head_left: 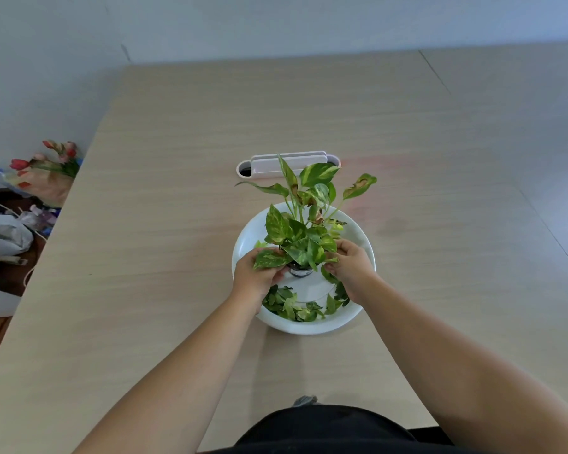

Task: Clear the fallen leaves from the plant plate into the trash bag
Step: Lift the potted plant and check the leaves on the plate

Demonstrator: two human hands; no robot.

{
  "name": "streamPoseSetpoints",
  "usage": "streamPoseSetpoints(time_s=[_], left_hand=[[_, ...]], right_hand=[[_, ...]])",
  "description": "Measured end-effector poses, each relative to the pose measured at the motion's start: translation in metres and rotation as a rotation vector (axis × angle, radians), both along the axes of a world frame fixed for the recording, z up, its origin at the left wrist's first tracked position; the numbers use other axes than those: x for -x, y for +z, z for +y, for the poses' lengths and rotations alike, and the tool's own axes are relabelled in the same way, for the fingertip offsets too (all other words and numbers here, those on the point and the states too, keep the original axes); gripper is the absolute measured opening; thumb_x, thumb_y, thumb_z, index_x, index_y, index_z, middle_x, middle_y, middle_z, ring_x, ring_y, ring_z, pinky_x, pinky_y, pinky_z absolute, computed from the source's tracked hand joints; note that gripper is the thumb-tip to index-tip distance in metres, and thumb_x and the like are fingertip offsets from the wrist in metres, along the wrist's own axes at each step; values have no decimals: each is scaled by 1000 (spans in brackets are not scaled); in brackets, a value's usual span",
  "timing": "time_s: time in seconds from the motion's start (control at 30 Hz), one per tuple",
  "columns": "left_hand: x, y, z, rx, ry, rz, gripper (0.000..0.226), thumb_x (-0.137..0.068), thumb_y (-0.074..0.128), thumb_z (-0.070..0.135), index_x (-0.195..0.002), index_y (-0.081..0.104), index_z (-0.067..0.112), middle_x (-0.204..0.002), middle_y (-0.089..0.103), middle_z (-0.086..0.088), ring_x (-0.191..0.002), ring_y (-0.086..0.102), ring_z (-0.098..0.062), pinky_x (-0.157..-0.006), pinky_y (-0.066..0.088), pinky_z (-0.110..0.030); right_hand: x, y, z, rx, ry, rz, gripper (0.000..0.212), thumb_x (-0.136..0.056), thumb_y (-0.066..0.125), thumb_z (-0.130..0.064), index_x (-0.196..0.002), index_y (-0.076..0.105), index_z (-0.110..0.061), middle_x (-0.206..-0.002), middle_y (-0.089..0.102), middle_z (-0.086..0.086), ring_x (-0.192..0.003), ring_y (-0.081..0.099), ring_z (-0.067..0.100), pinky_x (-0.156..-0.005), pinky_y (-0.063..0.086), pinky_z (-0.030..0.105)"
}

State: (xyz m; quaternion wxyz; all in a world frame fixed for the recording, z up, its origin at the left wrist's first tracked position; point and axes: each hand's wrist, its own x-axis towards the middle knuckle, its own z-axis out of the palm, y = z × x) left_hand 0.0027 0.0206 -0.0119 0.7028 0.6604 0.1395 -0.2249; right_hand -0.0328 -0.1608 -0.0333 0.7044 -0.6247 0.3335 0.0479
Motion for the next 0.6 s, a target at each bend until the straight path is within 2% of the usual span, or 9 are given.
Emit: streamPoseSetpoints(time_s=[0.07,0.13,0.23,0.3,0.4,0.47,0.5,0.57,0.6], left_hand=[[-3,-4,4,-41,-38,-33,24,-76,76,-1,-81,71,21,-82,70,-3,-73,67,-17,-65,57,-26],[-7,-7,9,-93,-93,-80,30,-75,74,-4,-77,73,26,-80,68,-3,-78,61,-25,-74,55,-36],[-15,-11,18,-220,-187,-196,33,-74,78,3,-75,74,36,-80,72,10,-83,65,-23,-85,56,-45],[-20,-11,23,-340,-268,-316,31,-74,80,9,-84,72,37,-89,72,13,-91,67,-17,-86,56,-36],[-29,-9,30,-461,-418,-419,29,-75,79,10,-99,69,23,-97,68,13,-90,64,2,-73,46,-5],[-38,-9,35,-559,-515,-500,34,-76,78,10,-107,66,13,-101,67,10,-85,63,5,-70,42,0],[-43,-10,37,-618,-567,-546,37,-76,78,9,-110,64,11,-105,67,7,-88,66,-3,-74,43,-3],[-50,-11,40,-700,-644,-583,41,-76,78,11,-114,63,12,-112,68,-3,-96,68,-19,-85,53,-25],[-52,-12,42,-734,-665,-587,41,-76,77,13,-115,64,14,-113,68,-6,-99,67,-22,-87,54,-35]], right_hand=[[0,0,-1,-11,-8,-7,34,-88,46,10,-92,67,-17,-81,69,0,-64,53,10,-65,43,28],[-2,-1,-2,-17,-18,-1,30,-90,47,6,-91,67,-18,-80,67,0,-66,52,12,-65,42,28],[-4,0,-3,-35,-24,3,21,-92,54,-5,-88,68,-19,-78,66,1,-72,53,17,-71,44,29],[-5,-1,-5,-18,-12,9,20,-92,55,-8,-84,69,-21,-75,66,0,-75,53,19,-77,45,31],[-3,-4,-11,76,52,28,21,-92,55,-12,-86,71,-23,-79,69,1,-79,58,21,-82,49,34],[-2,-4,-15,158,113,45,17,-91,57,-15,-92,72,-23,-89,73,2,-84,66,26,-86,55,38],[-1,-5,-17,214,148,55,17,-91,56,-15,-96,71,-22,-93,74,2,-86,68,26,-83,57,38],[0,0,-20,333,229,65,22,-92,51,-10,-103,68,-19,-97,71,1,-80,65,18,-69,52,28],[0,1,-21,397,271,58,22,-92,50,-8,-102,67,-18,-95,69,-2,-79,62,13,-67,48,22]])
